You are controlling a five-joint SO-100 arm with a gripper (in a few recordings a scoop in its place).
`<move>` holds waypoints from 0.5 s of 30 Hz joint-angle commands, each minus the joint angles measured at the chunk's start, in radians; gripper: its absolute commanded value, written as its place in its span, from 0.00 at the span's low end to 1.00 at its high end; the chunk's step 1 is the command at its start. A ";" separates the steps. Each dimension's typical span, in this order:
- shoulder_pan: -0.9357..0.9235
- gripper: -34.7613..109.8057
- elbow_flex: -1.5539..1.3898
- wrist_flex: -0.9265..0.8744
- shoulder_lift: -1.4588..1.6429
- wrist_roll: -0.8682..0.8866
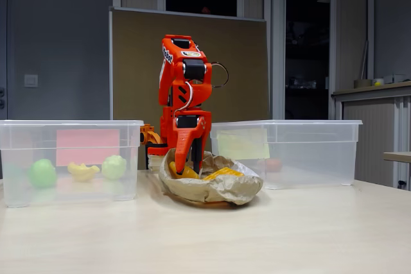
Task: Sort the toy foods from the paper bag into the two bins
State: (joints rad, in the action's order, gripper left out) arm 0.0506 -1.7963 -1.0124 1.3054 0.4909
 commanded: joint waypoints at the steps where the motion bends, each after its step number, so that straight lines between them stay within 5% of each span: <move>1: -0.021 0.51 -0.020 -0.012 0.009 -0.023; 15: -0.023 0.36 -0.015 -0.054 -0.043 0.035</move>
State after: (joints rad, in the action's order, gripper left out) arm 0.0092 -1.8086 -1.0354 1.2625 0.4955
